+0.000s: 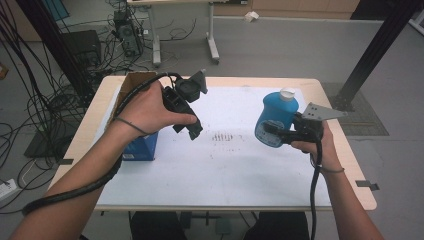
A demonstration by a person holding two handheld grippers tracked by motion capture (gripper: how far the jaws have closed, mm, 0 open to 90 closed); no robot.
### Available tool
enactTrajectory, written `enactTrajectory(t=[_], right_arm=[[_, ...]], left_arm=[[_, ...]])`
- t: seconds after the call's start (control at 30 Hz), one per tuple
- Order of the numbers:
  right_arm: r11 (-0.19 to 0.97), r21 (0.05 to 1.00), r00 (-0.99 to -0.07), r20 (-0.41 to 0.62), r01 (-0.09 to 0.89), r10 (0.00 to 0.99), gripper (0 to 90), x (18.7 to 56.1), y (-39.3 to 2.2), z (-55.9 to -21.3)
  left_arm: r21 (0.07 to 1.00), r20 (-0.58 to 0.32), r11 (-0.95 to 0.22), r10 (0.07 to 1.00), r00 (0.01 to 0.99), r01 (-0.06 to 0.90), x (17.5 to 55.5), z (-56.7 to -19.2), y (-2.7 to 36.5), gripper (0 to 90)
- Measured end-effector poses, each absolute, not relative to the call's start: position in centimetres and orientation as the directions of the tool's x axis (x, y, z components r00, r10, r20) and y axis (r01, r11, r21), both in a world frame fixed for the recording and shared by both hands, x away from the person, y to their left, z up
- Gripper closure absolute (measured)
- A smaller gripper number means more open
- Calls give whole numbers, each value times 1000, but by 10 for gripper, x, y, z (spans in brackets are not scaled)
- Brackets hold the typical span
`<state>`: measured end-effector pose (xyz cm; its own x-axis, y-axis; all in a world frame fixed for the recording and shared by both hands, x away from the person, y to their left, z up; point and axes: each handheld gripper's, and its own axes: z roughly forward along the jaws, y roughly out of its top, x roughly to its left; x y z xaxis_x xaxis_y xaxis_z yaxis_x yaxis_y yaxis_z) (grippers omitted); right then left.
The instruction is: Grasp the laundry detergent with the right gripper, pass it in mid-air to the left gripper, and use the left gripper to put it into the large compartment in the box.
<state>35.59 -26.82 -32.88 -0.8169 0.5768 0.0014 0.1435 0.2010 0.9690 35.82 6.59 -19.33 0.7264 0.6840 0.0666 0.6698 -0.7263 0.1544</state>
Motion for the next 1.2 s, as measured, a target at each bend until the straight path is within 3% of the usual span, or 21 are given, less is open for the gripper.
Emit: enactTrajectory(t=[0.53,1.2], right_arm=[[203,968,-896,42,146,443,443,356,-258,-328],[221,965,-961,82,143,263,443,349,-242,-326]], left_arm=[[163,67,-846,523,849,508,352,-174,54,89],[188,39,-904,397,917,383,351,-165,37,90]])
